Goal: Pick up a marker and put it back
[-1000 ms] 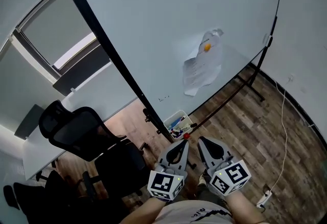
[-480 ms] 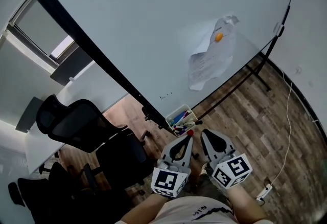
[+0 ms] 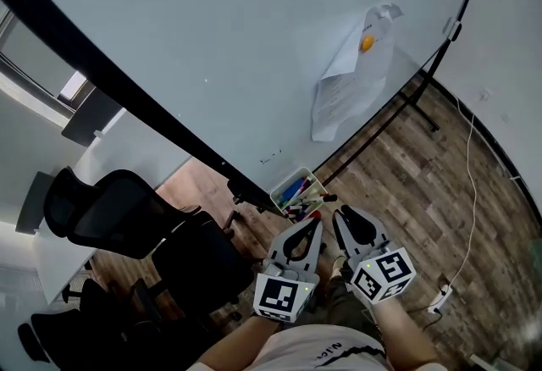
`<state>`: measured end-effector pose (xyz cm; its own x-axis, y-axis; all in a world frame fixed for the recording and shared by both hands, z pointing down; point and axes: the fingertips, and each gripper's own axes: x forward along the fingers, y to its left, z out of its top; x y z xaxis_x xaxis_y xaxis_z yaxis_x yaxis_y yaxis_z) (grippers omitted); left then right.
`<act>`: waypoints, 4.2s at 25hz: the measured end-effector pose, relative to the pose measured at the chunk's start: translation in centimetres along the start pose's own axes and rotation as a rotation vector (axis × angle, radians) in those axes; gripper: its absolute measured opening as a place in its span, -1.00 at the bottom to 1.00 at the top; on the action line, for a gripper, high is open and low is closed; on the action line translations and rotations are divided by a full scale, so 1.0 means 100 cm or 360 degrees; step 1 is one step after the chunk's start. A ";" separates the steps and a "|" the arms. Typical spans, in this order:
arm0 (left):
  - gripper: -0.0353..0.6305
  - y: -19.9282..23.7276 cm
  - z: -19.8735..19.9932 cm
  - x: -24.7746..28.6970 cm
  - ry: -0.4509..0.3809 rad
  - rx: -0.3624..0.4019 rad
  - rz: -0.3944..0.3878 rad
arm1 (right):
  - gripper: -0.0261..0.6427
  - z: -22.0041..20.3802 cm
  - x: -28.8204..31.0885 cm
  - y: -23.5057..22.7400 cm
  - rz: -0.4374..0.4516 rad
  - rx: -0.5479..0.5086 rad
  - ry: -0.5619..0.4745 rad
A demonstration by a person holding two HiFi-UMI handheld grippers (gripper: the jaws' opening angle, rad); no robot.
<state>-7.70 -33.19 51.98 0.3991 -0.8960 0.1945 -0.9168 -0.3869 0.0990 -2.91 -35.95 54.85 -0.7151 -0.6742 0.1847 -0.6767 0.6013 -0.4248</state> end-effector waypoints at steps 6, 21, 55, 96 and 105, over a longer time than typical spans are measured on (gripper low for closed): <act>-0.86 0.003 -0.005 0.004 -0.0014 0.0024 -0.0068 | -0.67 -0.031 0.014 -0.027 -0.0118 0.0114 0.0032; -0.86 0.011 -0.022 0.011 0.0019 0.0053 -0.0145 | -0.56 -0.071 0.052 -0.049 -0.0122 0.0236 0.0037; -0.86 -0.011 0.037 -0.004 -0.0112 0.0035 -0.0130 | -0.69 0.031 -0.001 -0.009 -0.0108 0.0002 -0.0094; -0.86 -0.039 0.171 -0.031 -0.0387 0.0044 -0.0210 | -0.70 0.184 -0.062 0.073 0.0092 -0.0307 -0.0352; -0.86 -0.035 0.166 -0.030 -0.0378 -0.0020 -0.0160 | -0.70 0.178 -0.060 0.071 0.0103 -0.0299 -0.0322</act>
<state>-5.93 -32.80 34.90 0.4727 -0.8797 -0.0515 -0.8718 -0.4753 0.1186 -0.32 -35.27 34.93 -0.7211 -0.6923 -0.0263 -0.6648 0.7022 -0.2548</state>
